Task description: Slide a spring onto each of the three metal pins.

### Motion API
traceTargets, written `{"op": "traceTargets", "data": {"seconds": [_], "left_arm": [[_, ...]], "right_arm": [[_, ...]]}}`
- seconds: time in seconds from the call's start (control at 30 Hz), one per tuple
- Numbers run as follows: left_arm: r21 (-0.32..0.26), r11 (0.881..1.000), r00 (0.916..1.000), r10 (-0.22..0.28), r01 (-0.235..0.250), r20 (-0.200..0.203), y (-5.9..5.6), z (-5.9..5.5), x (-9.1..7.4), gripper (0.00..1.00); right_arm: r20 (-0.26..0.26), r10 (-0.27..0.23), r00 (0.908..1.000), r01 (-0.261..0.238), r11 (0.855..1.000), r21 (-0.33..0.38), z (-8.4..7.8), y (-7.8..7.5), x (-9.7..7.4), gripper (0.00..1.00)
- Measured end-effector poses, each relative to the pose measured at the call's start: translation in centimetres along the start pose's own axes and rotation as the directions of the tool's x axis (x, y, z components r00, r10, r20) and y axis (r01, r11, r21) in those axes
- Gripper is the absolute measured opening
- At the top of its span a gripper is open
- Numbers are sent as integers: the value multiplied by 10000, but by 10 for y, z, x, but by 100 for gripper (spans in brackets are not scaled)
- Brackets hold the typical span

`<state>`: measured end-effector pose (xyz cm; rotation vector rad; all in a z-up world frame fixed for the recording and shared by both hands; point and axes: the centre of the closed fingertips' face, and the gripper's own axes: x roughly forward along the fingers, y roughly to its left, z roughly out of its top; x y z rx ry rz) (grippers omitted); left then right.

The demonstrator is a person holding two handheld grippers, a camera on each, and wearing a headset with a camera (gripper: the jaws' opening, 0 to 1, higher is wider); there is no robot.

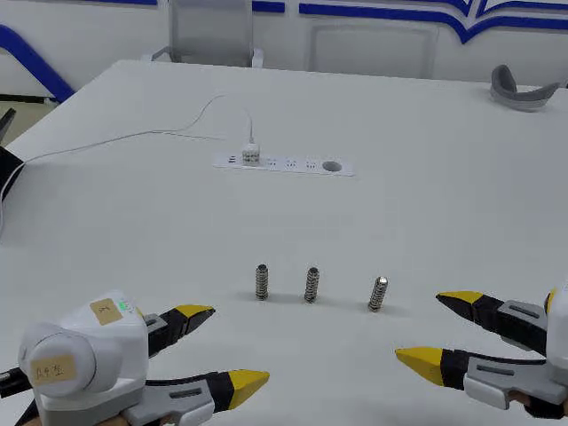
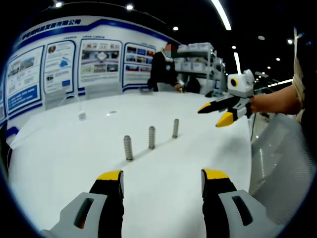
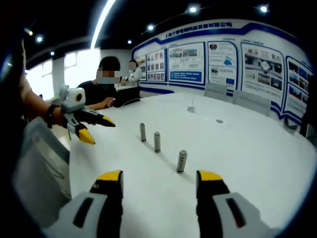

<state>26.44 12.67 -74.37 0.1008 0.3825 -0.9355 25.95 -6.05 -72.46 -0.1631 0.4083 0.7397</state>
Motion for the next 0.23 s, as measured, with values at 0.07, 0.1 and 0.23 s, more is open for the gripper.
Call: {"op": "traceTargets", "data": {"seconds": [0.07,0.1,0.23], "left_arm": [[-35,10000,10000,12,-12,-12,0,-1,0,65],[-43,10000,10000,15,-15,-16,1,-1,0,65],[-63,10000,10000,38,-39,-20,2,-2,-1,66]], "right_arm": [[54,-20,10000,19,10000,96,-2,1,0,65],[35,-30,10000,30,9999,154,-3,1,0,65],[-35,-70,10000,71,9996,286,-8,1,1,66]]}}
